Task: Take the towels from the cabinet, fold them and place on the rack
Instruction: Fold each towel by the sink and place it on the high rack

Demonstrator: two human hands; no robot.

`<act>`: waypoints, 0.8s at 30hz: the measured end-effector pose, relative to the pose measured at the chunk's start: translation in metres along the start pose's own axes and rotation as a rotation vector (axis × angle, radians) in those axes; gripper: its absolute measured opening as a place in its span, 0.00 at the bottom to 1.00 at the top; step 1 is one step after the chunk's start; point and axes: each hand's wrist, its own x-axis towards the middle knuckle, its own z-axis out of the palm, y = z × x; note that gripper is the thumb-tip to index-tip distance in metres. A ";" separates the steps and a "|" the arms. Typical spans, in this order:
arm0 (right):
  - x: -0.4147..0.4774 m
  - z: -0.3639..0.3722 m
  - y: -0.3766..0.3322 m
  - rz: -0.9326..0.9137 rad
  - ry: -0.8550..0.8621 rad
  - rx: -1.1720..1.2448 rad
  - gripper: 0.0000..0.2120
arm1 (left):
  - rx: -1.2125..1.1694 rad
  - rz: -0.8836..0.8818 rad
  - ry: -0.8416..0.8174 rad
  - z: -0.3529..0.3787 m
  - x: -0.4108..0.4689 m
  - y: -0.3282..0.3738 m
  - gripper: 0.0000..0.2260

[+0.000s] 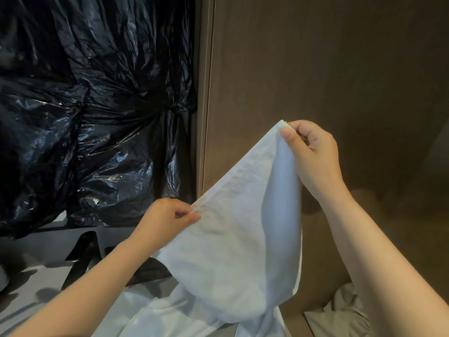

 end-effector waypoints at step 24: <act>0.019 -0.025 0.020 0.084 0.191 0.003 0.11 | 0.160 -0.096 0.132 -0.035 0.029 -0.040 0.06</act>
